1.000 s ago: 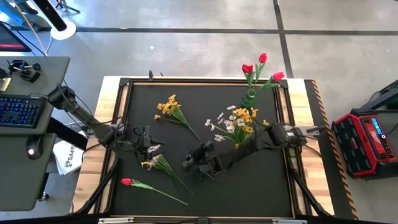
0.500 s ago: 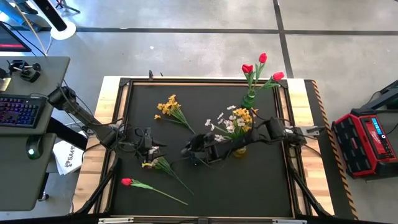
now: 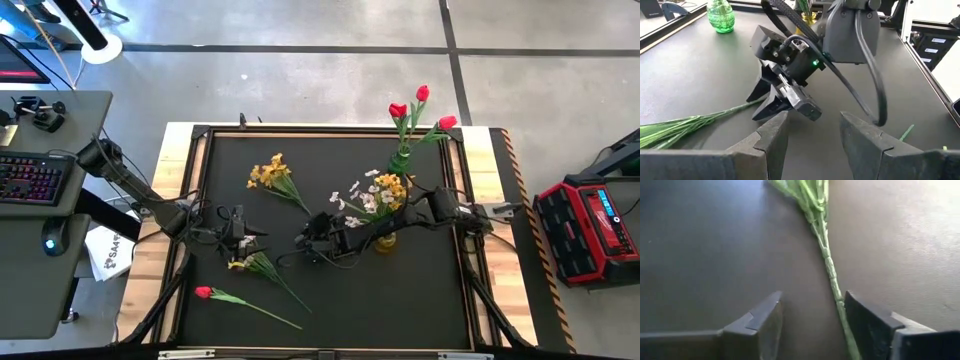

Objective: Sort flowers into vase by color
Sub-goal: Put the yellow flowers into the yellow vase

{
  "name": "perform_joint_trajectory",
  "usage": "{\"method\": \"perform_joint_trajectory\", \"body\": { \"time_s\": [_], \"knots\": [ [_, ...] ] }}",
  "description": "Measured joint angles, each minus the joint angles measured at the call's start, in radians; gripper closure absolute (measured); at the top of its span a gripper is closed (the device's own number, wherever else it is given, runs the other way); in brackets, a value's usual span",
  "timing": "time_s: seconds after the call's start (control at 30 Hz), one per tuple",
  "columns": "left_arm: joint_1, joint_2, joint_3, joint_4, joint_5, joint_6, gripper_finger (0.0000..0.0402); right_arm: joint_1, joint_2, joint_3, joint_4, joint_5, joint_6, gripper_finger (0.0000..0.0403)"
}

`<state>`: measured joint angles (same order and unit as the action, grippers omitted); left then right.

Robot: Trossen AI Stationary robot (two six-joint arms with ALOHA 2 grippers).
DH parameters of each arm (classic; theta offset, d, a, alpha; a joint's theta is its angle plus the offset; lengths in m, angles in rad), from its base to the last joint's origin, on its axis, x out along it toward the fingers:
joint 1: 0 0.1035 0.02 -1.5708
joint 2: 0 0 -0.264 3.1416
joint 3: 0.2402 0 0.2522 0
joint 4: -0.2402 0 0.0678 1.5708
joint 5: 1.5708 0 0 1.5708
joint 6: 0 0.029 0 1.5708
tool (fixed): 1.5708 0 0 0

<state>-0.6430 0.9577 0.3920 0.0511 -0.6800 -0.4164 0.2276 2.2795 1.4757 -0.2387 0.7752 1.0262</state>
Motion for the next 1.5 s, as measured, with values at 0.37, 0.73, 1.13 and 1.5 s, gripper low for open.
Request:
{"method": "perform_joint_trajectory", "body": {
  "time_s": [0.37,0.73,1.13,1.5],
  "knots": [
    [0.0,0.0,0.0,0.0,0.0,0.0,0.0241,0.031,0.0,0.004,0.102,-0.124,-0.04,0.0304],
    [0.0,0.0,0.0,-0.001,0.0,0.0,0.0241,0.145,0.003,0.135,-0.082,-0.149,-0.015,0.0349],
    [0.0,0.0,0.0,-0.001,0.0,0.001,0.0241,0.15,0.017,0.164,-0.041,0.031,-0.127,0.0327],
    [0.0,0.0,0.0,-0.001,0.009,0.001,0.0241,0.065,0.053,0.163,-0.024,-0.122,-0.136,0.0255]
  ]
}}
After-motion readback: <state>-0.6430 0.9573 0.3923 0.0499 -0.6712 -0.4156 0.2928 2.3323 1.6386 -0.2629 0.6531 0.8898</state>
